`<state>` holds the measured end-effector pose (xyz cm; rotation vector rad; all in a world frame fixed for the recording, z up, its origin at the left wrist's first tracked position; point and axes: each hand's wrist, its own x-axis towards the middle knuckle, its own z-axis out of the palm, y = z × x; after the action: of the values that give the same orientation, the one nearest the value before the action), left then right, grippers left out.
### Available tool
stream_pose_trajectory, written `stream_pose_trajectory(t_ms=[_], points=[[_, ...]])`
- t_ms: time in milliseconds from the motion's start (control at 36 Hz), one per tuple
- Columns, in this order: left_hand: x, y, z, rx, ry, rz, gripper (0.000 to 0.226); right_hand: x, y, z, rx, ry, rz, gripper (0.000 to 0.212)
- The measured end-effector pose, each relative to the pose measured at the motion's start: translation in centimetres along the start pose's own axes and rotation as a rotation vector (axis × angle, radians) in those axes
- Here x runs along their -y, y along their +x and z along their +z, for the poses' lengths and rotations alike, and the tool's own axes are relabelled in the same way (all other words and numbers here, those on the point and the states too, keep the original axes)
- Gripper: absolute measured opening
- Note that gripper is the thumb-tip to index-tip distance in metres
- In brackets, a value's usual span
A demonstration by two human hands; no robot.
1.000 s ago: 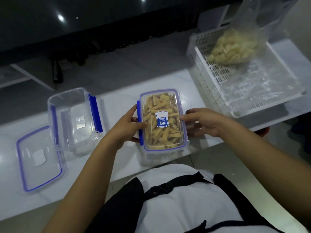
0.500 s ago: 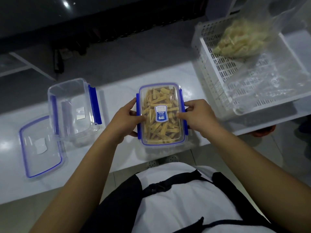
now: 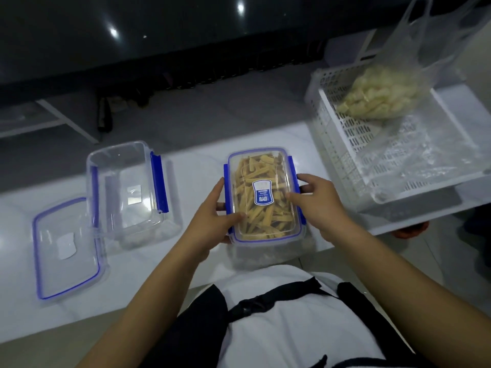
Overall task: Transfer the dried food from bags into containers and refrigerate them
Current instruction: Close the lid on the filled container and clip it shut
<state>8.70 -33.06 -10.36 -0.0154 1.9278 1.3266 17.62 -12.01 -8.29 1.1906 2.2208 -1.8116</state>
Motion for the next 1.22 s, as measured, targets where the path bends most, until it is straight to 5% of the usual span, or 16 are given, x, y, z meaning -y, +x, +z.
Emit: stream_pose_trajectory(t_ms=[194, 389, 500, 583, 694, 1000, 1222], points=[[-3.3, 3.2, 0.9, -0.004, -0.060, 0.125, 0.082, 3.3, 3.3, -0.7, -0.108, -0.042, -0.149, 0.042], [-3.4, 4.9, 1.8, 0.031, 0.077, 0.224, 0.076, 1.7, 4.2, 0.6, -0.077, -0.439, -0.323, 0.048], [-2.1, 4.9, 1.2, 0.063, 0.376, 0.383, 0.076, -1.0, 3.9, 1.1, -0.128, -0.744, -0.363, 0.050], [-0.8, 5.3, 1.0, -0.079, 0.771, 0.409, 0.079, -2.4, 3.3, 1.2, -0.159, -0.893, -0.370, 0.054], [-0.5, 6.1, 0.4, -0.170, 0.964, 0.497, 0.080, -2.2, 3.1, 0.7, -0.164, -0.993, -0.379, 0.056], [-4.5, 6.2, 1.0, -0.064, 0.854, 0.582, 0.082, 0.5, 0.7, -4.9, -0.320, -0.832, -0.385, 0.080], [-15.7, 5.5, 4.9, -0.074, 0.815, 0.880, 0.074, -1.7, 2.7, -14.1, -0.460, -0.776, -0.236, 0.078]])
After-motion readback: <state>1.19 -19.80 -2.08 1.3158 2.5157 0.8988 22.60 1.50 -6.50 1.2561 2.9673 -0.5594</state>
